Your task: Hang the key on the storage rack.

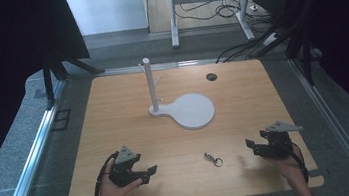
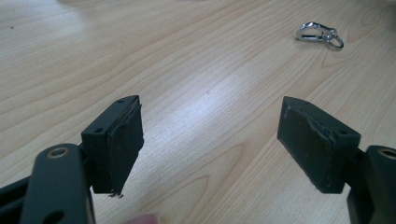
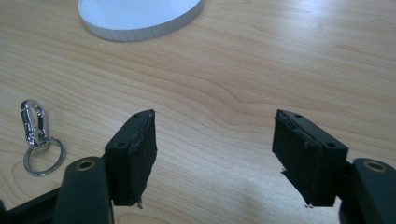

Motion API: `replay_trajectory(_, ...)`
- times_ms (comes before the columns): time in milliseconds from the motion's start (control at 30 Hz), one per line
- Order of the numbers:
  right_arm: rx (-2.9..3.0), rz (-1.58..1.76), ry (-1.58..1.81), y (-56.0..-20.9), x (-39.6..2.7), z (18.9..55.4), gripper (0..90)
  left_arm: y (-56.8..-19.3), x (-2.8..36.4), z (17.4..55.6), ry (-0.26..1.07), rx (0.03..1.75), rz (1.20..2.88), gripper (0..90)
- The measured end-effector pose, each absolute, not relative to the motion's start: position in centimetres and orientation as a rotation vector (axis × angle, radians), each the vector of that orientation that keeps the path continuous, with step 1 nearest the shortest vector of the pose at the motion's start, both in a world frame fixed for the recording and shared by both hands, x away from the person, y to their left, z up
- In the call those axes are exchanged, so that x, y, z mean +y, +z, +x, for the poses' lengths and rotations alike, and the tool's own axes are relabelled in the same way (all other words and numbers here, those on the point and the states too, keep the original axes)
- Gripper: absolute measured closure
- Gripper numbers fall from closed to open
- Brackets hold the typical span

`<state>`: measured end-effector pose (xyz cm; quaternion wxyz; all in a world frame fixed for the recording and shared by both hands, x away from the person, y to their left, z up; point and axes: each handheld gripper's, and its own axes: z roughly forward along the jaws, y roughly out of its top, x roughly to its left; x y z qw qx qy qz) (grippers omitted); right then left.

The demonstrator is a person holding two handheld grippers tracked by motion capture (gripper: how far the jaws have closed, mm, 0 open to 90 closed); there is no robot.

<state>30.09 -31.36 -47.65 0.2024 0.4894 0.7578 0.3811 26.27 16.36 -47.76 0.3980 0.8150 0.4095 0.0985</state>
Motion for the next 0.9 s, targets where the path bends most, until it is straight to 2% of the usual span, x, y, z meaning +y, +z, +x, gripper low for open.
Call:
replay_trajectory(300, 2.114, 1.328, 1.106, -47.0, -30.8, 29.4, 33.4, -48.0, 16.1, 26.6, 0.217, 1.026, 2.073, 22.9)
replay_trajectory(900, 2.136, 1.302, 1.045, -46.1, -30.5, 27.7, 36.2, -45.9, 14.2, 27.6, 0.24, 0.922, 2.102, 23.1)
